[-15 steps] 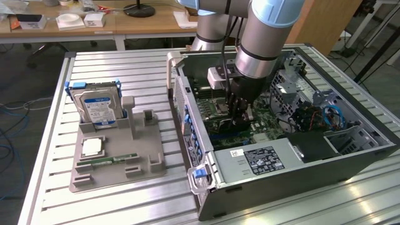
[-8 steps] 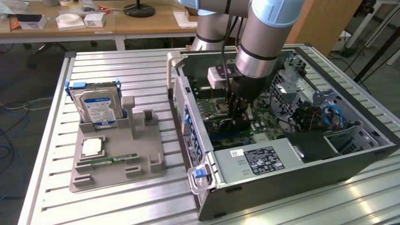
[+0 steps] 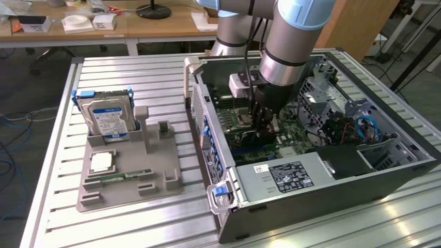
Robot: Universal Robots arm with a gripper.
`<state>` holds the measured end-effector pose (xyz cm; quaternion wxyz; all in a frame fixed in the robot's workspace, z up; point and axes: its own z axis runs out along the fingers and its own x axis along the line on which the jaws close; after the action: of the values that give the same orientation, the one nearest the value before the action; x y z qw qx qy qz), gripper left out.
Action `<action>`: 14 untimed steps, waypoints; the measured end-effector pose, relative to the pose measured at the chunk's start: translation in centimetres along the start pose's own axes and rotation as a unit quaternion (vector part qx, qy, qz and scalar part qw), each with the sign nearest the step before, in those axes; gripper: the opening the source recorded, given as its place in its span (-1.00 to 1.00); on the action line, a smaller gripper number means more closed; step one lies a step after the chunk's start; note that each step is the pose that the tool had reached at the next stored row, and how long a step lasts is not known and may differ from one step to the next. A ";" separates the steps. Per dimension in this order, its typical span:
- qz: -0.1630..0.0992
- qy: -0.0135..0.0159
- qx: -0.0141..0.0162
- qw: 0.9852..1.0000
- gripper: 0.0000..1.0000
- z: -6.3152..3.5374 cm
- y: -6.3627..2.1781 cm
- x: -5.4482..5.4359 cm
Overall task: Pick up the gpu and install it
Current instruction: 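Insert the gpu into the slot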
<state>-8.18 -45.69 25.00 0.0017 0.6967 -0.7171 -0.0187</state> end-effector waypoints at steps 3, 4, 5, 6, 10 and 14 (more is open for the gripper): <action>0.000 0.000 0.000 1.000 -0.47 0.02 0.00 0.0; 0.000 0.000 0.000 1.000 -0.47 0.03 0.00 0.0; 0.000 0.000 0.000 1.000 -0.47 0.03 0.00 0.0; 0.000 0.000 0.000 1.000 -0.47 0.03 0.00 0.0; 0.000 0.000 0.000 1.000 -0.47 0.03 0.00 0.0; 0.000 0.000 0.000 1.000 -0.47 0.03 0.00 0.0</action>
<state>-8.19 -45.67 24.97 0.0016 0.6970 -0.7168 -0.0189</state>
